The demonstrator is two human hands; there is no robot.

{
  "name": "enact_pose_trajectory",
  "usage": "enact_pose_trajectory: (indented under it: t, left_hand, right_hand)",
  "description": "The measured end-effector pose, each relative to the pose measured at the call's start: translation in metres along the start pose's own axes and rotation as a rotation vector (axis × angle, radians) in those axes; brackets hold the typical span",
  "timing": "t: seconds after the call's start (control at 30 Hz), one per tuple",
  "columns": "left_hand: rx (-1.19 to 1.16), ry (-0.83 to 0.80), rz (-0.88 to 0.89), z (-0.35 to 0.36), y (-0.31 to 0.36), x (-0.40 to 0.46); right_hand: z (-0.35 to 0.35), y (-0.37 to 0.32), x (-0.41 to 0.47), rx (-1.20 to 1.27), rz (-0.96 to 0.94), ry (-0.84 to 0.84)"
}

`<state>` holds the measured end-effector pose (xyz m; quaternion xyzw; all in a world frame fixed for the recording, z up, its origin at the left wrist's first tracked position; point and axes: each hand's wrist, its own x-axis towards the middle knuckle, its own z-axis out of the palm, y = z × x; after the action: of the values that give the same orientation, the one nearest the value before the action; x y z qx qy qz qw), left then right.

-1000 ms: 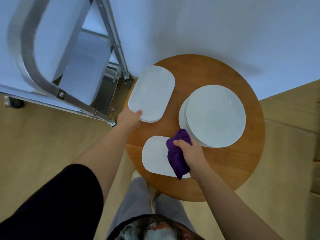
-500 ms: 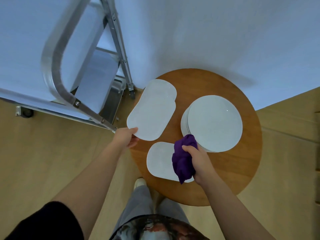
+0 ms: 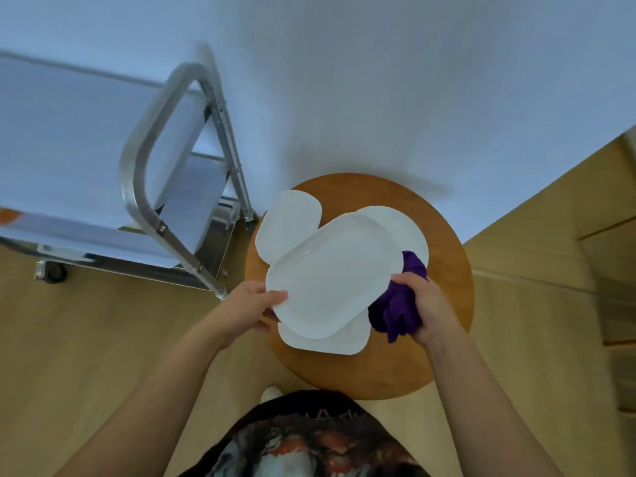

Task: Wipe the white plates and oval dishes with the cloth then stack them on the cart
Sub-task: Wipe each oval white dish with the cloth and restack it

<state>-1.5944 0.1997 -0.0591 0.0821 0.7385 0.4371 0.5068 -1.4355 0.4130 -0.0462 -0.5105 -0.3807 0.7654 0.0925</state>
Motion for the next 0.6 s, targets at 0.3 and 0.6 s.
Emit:
enact_pose_trajectory:
  t: [0.3,0.6]
  left_hand:
    - [-0.688,0.329,-0.025,0.048,0.023,-0.016]
    - [-0.575,0.355,0.107,0.075,0.037,-0.027]
  right_hand:
    - [0.001,0.005,-0.04,0.026,-0.006,0.063]
    - [0.007,-0.025,-0.077,-0.583,-0.809,0.306]
